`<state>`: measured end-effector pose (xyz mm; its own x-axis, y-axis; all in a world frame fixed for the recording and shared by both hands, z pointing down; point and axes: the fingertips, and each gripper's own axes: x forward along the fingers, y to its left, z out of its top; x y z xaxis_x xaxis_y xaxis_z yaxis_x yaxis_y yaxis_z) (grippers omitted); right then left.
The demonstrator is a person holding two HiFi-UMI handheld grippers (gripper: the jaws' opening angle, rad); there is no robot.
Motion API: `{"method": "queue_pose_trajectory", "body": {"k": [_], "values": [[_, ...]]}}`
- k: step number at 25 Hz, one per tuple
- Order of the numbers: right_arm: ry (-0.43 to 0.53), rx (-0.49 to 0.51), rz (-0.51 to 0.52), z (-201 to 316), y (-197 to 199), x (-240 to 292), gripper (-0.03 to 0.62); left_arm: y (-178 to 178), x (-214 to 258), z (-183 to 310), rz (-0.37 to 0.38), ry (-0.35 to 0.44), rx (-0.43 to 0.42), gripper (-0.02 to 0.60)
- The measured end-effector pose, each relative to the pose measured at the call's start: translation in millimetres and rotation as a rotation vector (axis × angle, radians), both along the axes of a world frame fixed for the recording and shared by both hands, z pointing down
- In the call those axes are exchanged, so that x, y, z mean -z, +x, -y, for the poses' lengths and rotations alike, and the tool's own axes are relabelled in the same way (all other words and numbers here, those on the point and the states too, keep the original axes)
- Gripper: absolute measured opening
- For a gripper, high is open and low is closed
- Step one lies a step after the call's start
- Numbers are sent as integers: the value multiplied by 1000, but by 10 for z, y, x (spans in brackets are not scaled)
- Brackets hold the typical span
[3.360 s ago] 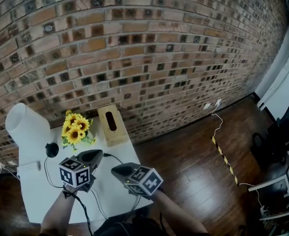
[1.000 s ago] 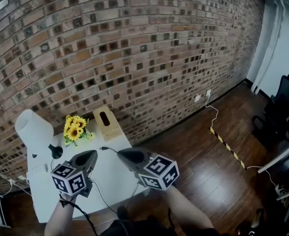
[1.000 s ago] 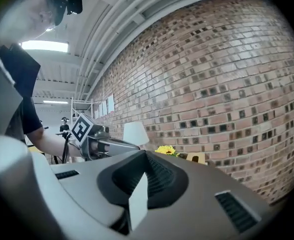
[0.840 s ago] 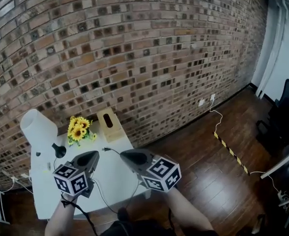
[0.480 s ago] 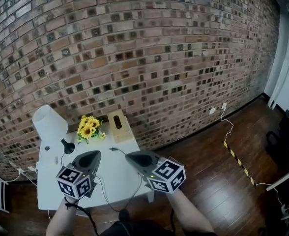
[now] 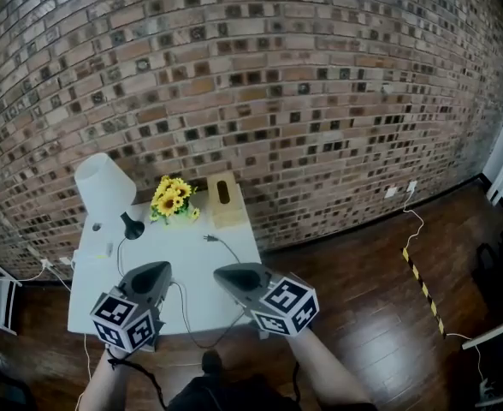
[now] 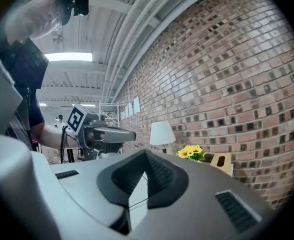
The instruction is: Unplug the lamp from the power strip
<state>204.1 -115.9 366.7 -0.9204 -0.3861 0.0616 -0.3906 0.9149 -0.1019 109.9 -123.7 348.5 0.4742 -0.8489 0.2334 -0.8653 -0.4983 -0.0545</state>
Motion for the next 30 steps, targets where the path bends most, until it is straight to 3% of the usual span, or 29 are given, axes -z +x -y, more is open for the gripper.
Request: {"method": "queue_pose_trajectory", "body": {"k": [8, 17, 23, 30], "values": [[7, 39, -21, -170, -269, 16, 5, -214, 36, -160, -8, 20, 32, 3], [-8, 21, -44, -399, -737, -17, 5, -460, 9, -392, 60, 75, -40, 3], [2, 3, -80, -611, -1123, 65, 5, -786, 44, -545, 6, 58, -84, 3], [-4, -85, -118, -785, -1221, 28, 6, -797, -61, -625, -42, 22, -196, 3]]}}
